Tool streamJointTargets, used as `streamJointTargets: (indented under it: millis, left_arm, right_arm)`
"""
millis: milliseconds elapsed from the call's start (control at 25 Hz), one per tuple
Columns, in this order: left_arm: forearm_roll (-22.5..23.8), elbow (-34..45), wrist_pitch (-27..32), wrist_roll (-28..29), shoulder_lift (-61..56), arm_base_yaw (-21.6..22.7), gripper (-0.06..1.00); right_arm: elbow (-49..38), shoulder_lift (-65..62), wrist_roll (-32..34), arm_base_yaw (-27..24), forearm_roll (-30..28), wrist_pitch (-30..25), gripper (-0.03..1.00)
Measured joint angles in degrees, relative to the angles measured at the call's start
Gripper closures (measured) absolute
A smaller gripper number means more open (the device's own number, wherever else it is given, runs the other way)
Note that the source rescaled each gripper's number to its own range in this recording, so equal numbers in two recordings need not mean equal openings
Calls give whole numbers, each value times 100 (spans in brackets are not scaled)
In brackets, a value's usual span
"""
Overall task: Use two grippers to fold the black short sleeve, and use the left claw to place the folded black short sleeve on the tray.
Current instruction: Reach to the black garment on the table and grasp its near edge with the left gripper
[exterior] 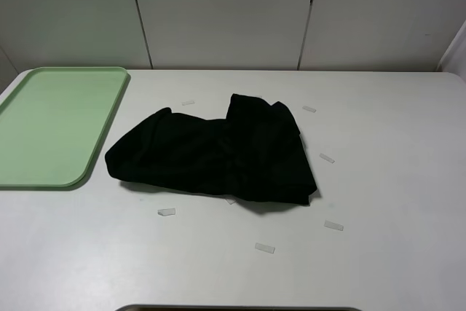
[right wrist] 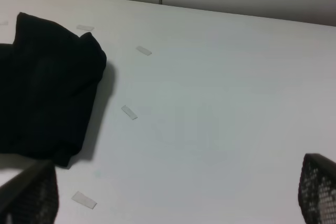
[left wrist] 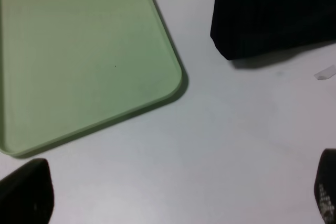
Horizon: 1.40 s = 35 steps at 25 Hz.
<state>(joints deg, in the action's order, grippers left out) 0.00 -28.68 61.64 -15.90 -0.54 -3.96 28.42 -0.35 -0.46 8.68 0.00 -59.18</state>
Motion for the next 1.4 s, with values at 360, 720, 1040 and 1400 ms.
streamJointTargets:
  millis: [360,720,1040,1400]
  left_arm:
    - [0,0,-108,0,0,0,-6]
    - [0,0,-109,0,0,-245,-6]
    - [-391,0,-109,761,0,-257,-2]
    - [-1744,-26,-402,536,1702,-257,2]
  right_arm:
    - [0,0,0,0,0,2,-3]
    - [0,0,0,0,0,7,-3]
    - [0,0,0,0,0,7,-3]
    - [0,0,0,0,0,7,-3]
